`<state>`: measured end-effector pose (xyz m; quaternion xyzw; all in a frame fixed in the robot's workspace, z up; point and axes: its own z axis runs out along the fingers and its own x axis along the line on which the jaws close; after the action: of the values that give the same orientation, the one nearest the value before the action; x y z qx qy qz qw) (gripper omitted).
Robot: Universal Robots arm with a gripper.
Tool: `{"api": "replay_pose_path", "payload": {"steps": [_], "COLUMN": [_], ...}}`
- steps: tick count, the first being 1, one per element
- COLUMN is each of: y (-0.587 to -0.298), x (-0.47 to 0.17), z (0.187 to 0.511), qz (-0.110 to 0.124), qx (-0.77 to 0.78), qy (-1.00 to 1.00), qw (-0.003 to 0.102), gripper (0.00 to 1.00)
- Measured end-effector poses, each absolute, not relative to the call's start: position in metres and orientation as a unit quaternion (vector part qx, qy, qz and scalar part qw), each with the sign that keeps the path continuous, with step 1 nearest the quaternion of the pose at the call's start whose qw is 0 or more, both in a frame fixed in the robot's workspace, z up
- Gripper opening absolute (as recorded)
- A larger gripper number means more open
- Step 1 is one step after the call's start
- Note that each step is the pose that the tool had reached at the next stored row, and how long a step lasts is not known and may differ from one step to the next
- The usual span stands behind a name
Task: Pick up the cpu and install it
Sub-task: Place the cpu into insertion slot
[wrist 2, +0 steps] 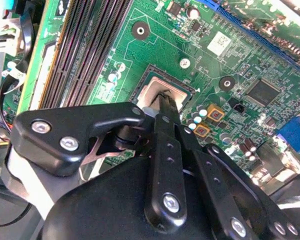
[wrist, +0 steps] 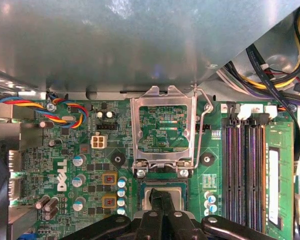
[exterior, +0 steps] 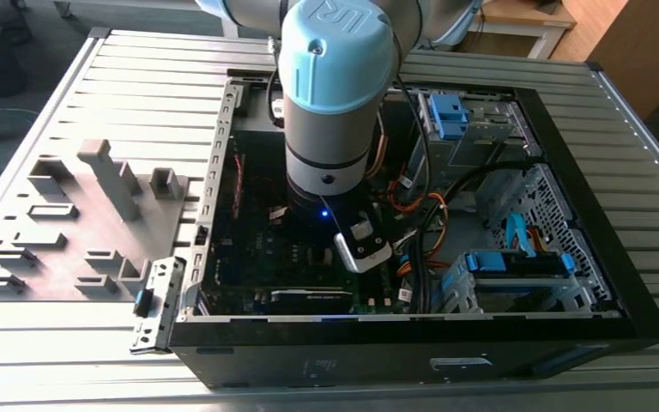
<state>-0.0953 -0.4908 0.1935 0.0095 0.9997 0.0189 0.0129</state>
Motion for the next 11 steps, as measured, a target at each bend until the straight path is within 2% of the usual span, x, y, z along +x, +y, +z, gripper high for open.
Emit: {"api": "replay_pose_path", "payload": {"steps": [11], "y": [-0.491], "x": [-0.095], "z": [0.22], "qz": [0.019], "qx": [0.009], "qy": [1.0], "qw": [0.013], "gripper": [0.11]}}
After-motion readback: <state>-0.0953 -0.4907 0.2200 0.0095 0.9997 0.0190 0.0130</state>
